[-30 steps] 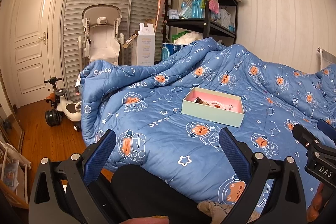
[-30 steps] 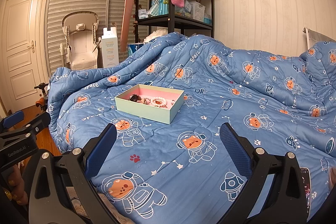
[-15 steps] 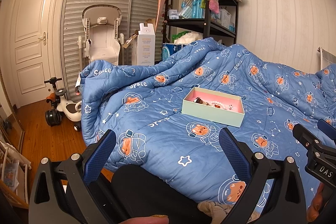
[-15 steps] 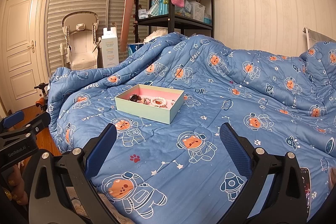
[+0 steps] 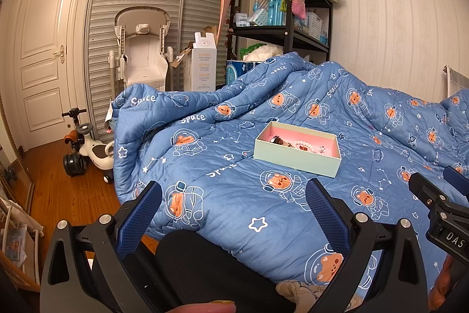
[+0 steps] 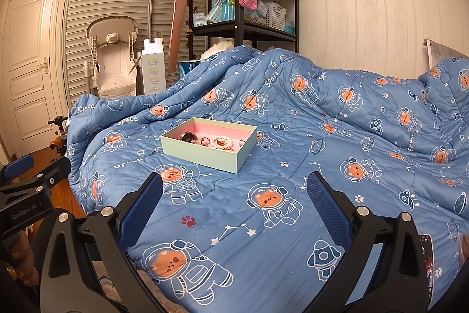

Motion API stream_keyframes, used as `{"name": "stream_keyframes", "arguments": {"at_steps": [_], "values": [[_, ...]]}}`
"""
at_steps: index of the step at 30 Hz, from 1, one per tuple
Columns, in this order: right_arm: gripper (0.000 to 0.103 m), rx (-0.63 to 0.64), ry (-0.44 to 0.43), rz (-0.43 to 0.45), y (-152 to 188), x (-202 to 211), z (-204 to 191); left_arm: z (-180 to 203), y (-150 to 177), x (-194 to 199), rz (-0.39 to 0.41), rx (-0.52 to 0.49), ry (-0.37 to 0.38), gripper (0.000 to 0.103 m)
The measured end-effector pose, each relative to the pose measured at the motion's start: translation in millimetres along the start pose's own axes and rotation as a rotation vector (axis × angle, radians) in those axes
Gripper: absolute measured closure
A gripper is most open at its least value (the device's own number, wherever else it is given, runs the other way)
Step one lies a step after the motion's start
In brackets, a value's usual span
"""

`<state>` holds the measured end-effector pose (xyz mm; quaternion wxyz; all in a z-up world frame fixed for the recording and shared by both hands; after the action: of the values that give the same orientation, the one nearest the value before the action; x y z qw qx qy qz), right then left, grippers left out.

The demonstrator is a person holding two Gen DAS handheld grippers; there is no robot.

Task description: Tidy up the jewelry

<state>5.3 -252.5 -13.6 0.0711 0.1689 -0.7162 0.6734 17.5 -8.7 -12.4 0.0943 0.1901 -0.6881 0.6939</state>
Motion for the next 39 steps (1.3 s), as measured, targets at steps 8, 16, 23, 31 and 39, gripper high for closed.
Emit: {"name": "stream_keyframes", "arguments": {"at_steps": [8,16,23,31,39], "values": [[0.006,0.0,0.0,0.0,0.1,-0.2,0.4,-0.6,0.0,-0.3,0.0,0.001,0.004,0.006],[0.006,0.0,0.0,-0.001,-0.2,-0.2,0.0,-1.8,1.1,-1.1,0.008,0.005,0.012,0.006],[0.006,0.0,0.0,0.0,-0.2,0.1,0.2,-1.9,3.0,-1.7,0.008,0.003,0.013,0.006],[0.006,0.0,0.0,-0.001,-0.3,-0.1,0.7,-1.7,3.3,-1.6,0.004,-0.001,0.008,0.006],[0.006,0.0,0.0,-0.001,-0.5,0.1,-0.3,-1.7,3.2,-1.5,0.004,-0.001,0.009,0.006]]}}
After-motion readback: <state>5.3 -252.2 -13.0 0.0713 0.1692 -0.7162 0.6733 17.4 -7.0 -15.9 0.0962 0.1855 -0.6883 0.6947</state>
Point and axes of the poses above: each gripper's, at about its wrist camera, not at the fingertips, and x roughly against the way its jaws point, z to its right, y to its underside, the point moved 2 cm from there along -x, roughly the way its jaws point, and after that the axes turned 10 degrees about -y, right-handed, at the moved point
